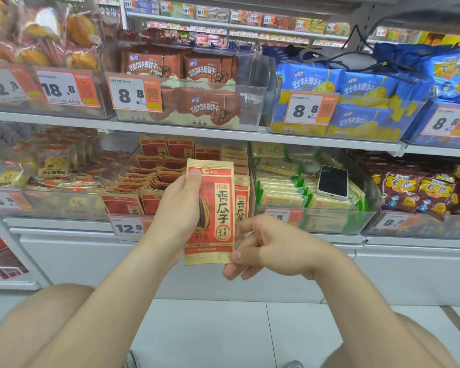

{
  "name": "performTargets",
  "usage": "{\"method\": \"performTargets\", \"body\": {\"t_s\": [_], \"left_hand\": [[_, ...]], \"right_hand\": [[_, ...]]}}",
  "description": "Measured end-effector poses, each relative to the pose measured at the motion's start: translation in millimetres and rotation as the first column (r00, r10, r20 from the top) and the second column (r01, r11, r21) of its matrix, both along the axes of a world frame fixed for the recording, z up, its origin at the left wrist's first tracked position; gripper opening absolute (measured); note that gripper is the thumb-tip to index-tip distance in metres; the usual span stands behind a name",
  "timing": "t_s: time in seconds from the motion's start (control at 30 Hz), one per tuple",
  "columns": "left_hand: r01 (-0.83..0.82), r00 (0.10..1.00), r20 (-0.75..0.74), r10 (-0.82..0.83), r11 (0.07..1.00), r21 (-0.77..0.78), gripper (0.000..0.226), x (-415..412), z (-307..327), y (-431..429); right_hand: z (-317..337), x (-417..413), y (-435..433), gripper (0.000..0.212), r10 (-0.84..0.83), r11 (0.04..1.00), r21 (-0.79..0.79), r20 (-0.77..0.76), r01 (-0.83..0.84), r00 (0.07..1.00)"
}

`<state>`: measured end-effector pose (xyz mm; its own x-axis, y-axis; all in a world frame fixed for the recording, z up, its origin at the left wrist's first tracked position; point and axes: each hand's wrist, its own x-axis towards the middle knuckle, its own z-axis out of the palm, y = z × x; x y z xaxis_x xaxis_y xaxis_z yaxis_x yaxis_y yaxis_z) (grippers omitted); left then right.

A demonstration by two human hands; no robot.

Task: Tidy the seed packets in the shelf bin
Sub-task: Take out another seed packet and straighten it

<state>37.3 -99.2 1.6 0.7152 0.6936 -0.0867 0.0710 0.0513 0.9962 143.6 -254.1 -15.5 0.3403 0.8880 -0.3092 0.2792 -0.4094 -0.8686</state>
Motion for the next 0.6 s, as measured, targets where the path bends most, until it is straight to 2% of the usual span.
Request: {"method": "performTargets", "body": {"t_s": [0.1,0.17,0.27,0.37,0.47,0.6], "left_hand": [[0.045,0.999,0.004,-0.045,0.999,0.028,0.038,-1.7,-2.7,-2.1],[0.091,0.996,0.003,-0.092,0.995,0.032,0.035,-2.0,-3.6,-2.6],[0.16,0.987,0.018,-0.16,0.987,0.022,0.031,-1.2,-3.0,-3.1],[0.248,0.969,-0.032,-0.246,0.967,0.051,0.03,-0.4,-3.8,-4.2],[0.312,0.949,-0.068,-0.308,0.948,0.058,0.03,0.6,-5.2,-6.2],[0.316,0.948,-0.04,-0.314,0.947,0.06,0.031,1.5,-5.4,-5.4]], "right_hand": [[-3.1,3.9,1.9,0.018,-0.033,0.999,0.016,0.047,0.032,0.998],[-2.4,4.9,5.2,0.021,-0.174,0.981,0.089,0.036,0.171,0.984],[-0.2,6.7,9.9,0.037,-0.401,0.898,0.201,0.0,0.393,0.916],[-2.8,6.4,13.4,0.039,-0.53,0.795,0.315,-0.057,0.519,0.846],[-4.0,4.9,15.4,0.028,-0.589,0.705,0.421,-0.1,0.571,0.802],[-3.4,4.8,16.6,0.025,-0.598,0.664,0.469,-0.134,0.582,0.79]]}}
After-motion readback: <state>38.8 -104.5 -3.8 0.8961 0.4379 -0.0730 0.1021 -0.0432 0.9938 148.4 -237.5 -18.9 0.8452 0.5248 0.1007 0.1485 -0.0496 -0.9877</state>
